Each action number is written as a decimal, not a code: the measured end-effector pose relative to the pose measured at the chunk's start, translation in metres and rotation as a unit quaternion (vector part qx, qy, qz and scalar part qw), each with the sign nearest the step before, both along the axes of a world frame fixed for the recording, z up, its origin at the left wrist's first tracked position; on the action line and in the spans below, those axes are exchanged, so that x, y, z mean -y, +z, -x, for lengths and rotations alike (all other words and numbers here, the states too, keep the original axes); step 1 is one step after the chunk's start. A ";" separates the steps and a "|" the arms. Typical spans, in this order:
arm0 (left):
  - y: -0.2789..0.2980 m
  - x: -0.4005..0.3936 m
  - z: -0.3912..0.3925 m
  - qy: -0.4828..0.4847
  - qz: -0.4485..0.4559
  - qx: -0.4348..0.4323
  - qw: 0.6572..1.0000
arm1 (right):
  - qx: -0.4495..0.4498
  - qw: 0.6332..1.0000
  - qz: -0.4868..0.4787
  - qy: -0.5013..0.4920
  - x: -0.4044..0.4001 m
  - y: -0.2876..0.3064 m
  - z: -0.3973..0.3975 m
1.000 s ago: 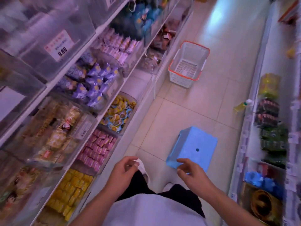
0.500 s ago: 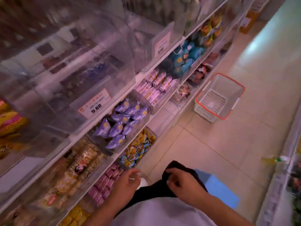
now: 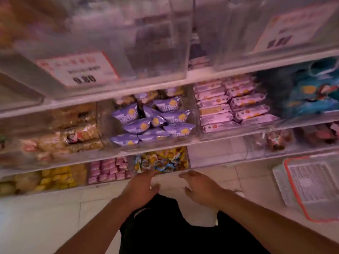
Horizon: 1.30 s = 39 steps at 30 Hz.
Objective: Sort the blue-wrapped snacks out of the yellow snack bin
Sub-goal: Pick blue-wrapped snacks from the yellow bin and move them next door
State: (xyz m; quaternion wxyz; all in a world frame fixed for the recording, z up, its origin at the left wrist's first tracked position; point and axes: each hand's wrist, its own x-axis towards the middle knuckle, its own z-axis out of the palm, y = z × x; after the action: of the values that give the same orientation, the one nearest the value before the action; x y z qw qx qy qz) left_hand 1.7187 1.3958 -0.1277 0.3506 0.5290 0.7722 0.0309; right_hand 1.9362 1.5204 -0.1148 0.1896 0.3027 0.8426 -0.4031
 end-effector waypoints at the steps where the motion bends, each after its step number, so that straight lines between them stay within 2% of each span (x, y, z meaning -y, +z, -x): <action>1: -0.009 -0.002 -0.004 -0.021 0.002 -0.026 0.999 | -0.002 0.999 -0.016 0.032 -0.003 -0.012 0.003; 6: -0.080 -0.017 0.004 -0.084 -0.068 -0.124 0.986 | -0.104 0.981 -0.143 0.086 -0.002 -0.096 0.031; 10: -0.162 -0.009 0.012 -0.083 -0.190 -0.189 0.960 | -0.164 0.924 -0.324 0.120 -0.003 -0.191 0.045; 15: -0.165 -0.012 0.019 -0.075 -0.296 -0.209 0.929 | -0.233 0.893 -0.380 0.065 -0.007 -0.205 0.049; 18: -0.160 0.010 0.013 -0.092 -0.265 -0.195 0.940 | -0.173 0.908 -0.378 0.059 0.016 -0.208 0.036; 20: -0.149 0.022 0.017 -0.109 -0.258 -0.234 0.931 | -0.161 0.917 -0.360 0.065 0.019 -0.197 0.033; 23: -0.129 0.029 0.019 -0.051 -0.284 -0.217 0.933 | -0.167 0.935 -0.310 0.037 0.017 -0.170 0.035; 27: -0.130 0.013 0.007 -0.047 -0.309 -0.181 0.932 | -0.201 0.925 -0.322 0.025 0.020 -0.160 0.043; 35: -0.168 -0.020 0.025 -0.062 -0.330 -0.124 0.934 | -0.234 0.901 -0.366 0.006 0.006 -0.202 0.049; 39: -0.171 -0.010 0.031 -0.038 -0.355 -0.087 0.930 | -0.226 0.895 -0.382 0.049 0.006 -0.196 0.059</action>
State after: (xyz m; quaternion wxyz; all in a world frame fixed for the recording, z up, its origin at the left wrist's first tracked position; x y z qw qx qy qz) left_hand 1.6877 1.4056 -0.2983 0.0722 0.6486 0.7175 0.2434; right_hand 1.8769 1.5145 -0.3113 -0.1167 0.2106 0.9657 -0.0976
